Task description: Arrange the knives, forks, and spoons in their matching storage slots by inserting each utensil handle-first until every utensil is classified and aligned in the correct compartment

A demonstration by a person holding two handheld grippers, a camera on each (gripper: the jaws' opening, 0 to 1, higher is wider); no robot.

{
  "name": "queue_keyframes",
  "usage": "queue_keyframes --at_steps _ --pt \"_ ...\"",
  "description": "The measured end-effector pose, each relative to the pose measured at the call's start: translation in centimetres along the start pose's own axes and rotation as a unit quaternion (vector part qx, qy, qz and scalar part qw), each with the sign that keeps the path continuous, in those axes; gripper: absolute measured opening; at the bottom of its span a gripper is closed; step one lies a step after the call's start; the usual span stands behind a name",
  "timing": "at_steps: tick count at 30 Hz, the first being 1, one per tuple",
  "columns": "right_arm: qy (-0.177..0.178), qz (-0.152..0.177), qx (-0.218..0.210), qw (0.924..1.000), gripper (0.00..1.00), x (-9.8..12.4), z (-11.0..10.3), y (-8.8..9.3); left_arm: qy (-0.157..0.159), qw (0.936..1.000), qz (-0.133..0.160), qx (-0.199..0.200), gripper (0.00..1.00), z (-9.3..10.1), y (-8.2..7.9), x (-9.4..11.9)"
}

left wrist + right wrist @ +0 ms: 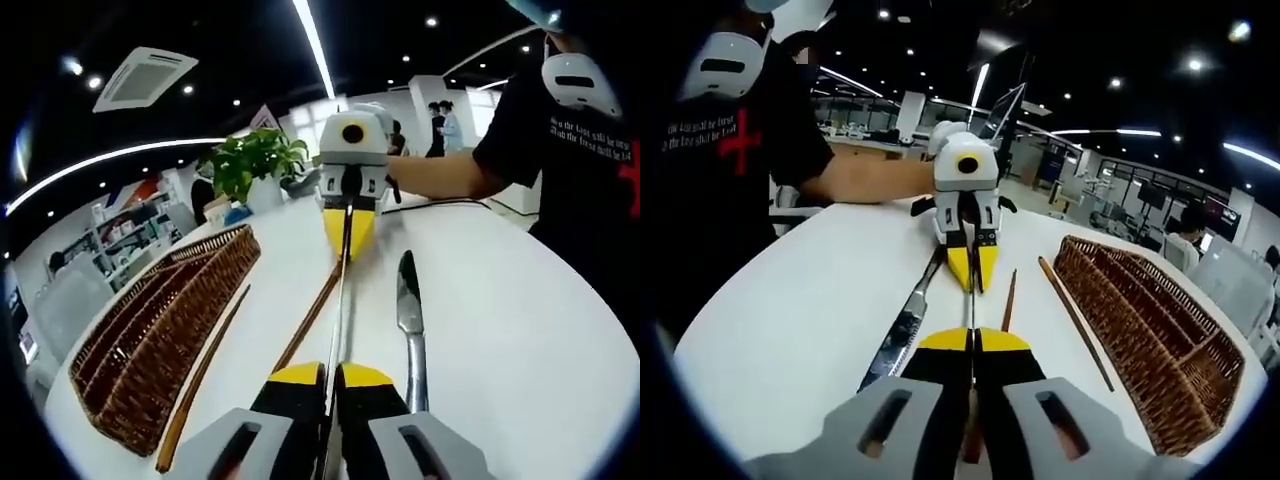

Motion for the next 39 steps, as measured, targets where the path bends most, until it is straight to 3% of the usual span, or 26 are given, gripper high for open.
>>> queue_keyframes --at_steps 3,8,11,14,17,19,21,22,24,27,29,31,33,37,39 --pt "-0.001 0.006 -0.007 1.0 0.0 0.2 -0.2 0.2 0.022 0.9996 -0.012 -0.014 0.02 0.3 -0.4 0.0" --pt "0.019 0.009 -0.007 0.9998 0.03 0.7 0.3 0.0 0.022 0.9995 -0.02 -0.01 0.02 -0.5 -0.6 0.0" --pt "0.016 0.016 -0.023 0.9995 0.13 1.2 0.4 0.0 0.025 0.9993 -0.029 -0.003 0.02 -0.6 -0.7 0.0" --pt "0.021 0.014 -0.047 0.9986 0.31 1.6 0.7 0.1 0.023 0.9978 -0.062 -0.004 0.02 -1.2 -0.8 0.5" --pt "0.049 0.016 -0.063 0.9967 0.54 2.1 1.6 0.2 0.027 0.9976 -0.063 -0.003 0.02 -1.5 -1.6 1.0" --pt "0.071 0.024 -0.071 0.9946 0.72 2.5 2.1 0.1 0.03 0.9977 -0.06 0.001 0.02 -1.6 -2.2 1.2" --pt "0.077 0.03 -0.074 0.9938 1.0 2.7 2.0 -0.1 0.025 0.9976 -0.064 0.0 0.02 -1.8 -2.8 1.5" --pt "0.106 0.01 -0.068 0.9919 0.96 3.3 2.4 -0.2 0.023 0.9973 -0.07 0.003 0.02 -1.9 -3.1 1.6" --pt "0.1 0.017 -0.08 0.9917 1.0 3.2 2.5 -0.5 0.02 0.9969 -0.076 0.002 0.02 -2.0 -3.6 1.8" --pt "0.138 0.01 -0.089 0.9864 1.0 4.4 3.4 -0.1 0.014 0.9965 -0.082 0.005 0.02 -2.3 -4.2 2.1" --pt "0.157 0.012 -0.118 0.9804 1.0 5.3 4.2 0.4 0.007 0.9962 -0.086 0.004 0.02 -2.5 -4.7 2.4" --pt "0.185 0.02 -0.104 0.977 1.0 6.1 5.2 0.6 0.007 0.9962 -0.087 0.001 0.02 -2.5 -5.3 2.6" --pt "0.205 0.003 -0.096 0.9741 1.0 6.9 5.7 1.0 0.002 0.9963 -0.086 -0.002 0.02 -2.7 -6.0 2.7" --pt "0.203 0.003 -0.116 0.9724 1.0 7.5 6.0 1.3 -0.002 0.9962 -0.086 -0.012 0.02 -2.9 -7.0 2.9" --pt "0.213 -0.001 -0.129 0.9685 1.0 7.8 6.3 1.6 -0.011 0.9949 -0.088 -0.046 0.02 -3.3 -7.4 2.9"
Point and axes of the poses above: the point that each gripper's makers call its tool centre point, and the gripper's own axes: x roughly backward along the fingers, z roughly to its right, y roughly out of its underside, the point moved 8 cm from there along x, roughly backward along the fingers, and after that the axes turned 4 degrees about y, right-handed, at the moved point
